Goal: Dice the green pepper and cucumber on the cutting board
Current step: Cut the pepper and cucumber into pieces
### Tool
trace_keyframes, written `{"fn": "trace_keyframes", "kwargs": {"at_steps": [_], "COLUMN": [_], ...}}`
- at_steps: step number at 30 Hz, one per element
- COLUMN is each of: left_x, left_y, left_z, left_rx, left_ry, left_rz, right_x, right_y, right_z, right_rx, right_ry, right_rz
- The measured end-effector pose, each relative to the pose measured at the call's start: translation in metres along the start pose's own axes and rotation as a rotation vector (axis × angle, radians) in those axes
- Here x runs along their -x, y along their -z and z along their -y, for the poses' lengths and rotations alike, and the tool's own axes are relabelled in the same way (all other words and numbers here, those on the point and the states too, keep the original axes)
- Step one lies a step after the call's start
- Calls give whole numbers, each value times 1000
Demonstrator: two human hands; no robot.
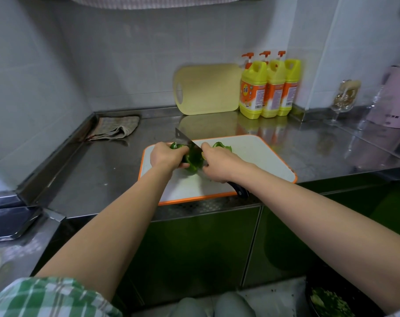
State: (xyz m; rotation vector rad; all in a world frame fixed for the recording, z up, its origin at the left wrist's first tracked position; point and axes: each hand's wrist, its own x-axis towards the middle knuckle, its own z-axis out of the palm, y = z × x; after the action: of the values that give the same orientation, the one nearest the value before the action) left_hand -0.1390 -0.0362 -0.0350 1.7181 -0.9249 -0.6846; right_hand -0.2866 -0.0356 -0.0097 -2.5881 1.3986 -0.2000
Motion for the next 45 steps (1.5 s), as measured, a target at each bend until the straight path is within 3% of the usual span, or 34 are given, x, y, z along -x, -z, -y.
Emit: {"fn": "trace_keyframes", "kwargs": {"at_steps": [15,20,25,30,34,41,45], "left_x": [-4,-4,-5,-14,-21,-13,-8], "left_y": [1,9,18,14,7,-15,-25], "left_z": [5,13,18,21,21,29,25], "left_rx": [5,48,86,7,-138,-614,-624], "left_ry": [2,-21,-80,-56,-87,-159,-122], "left_rz": [14,-20,-13,73,45,-44,-27], "right_x": [-23,-39,-43,-37,-32,-24,-15], "right_y": [-5,-13,-22,-23,-19,-23,-15], "right_z": [5,10,-5,-31,-36,-33,-36], "right_rx": [36,-27,-248,-404,-507,-525,-559], "right_ry": [-87,-113,-147,-140,-140,-154,-133], "right_rz": [176,129,30,-155,-100,-50,-2]}}
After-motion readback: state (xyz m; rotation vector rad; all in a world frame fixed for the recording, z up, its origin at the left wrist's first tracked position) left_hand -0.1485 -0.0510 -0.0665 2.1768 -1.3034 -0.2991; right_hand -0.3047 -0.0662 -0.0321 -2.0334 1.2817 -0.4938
